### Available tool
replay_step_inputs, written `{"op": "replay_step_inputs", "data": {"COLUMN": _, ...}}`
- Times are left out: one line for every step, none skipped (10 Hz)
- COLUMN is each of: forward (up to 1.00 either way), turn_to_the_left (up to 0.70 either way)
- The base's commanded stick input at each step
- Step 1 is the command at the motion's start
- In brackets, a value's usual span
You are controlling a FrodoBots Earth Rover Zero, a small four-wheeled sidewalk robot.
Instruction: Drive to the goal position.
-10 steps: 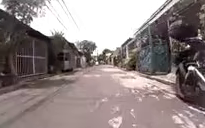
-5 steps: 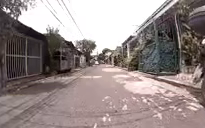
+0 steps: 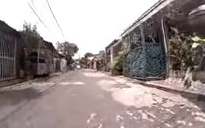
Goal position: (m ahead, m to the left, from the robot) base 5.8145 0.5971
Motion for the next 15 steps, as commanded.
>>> {"op": "replay_step_inputs", "data": {"forward": 1.00, "turn_to_the_left": 0.00}}
{"op": "replay_step_inputs", "data": {"forward": 1.00, "turn_to_the_left": 0.00}}
{"op": "replay_step_inputs", "data": {"forward": 1.00, "turn_to_the_left": 0.00}}
{"op": "replay_step_inputs", "data": {"forward": 1.00, "turn_to_the_left": 0.00}}
{"op": "replay_step_inputs", "data": {"forward": 1.00, "turn_to_the_left": 0.00}}
{"op": "replay_step_inputs", "data": {"forward": 1.00, "turn_to_the_left": 0.00}}
{"op": "replay_step_inputs", "data": {"forward": 1.00, "turn_to_the_left": 0.00}}
{"op": "replay_step_inputs", "data": {"forward": 1.00, "turn_to_the_left": 0.00}}
{"op": "replay_step_inputs", "data": {"forward": 1.00, "turn_to_the_left": 0.00}}
{"op": "replay_step_inputs", "data": {"forward": 1.00, "turn_to_the_left": 0.00}}
{"op": "replay_step_inputs", "data": {"forward": 1.00, "turn_to_the_left": 0.00}}
{"op": "replay_step_inputs", "data": {"forward": 1.00, "turn_to_the_left": 0.00}}
{"op": "replay_step_inputs", "data": {"forward": 1.00, "turn_to_the_left": 0.00}}
{"op": "replay_step_inputs", "data": {"forward": 1.00, "turn_to_the_left": 0.00}}
{"op": "replay_step_inputs", "data": {"forward": 1.00, "turn_to_the_left": 0.00}}
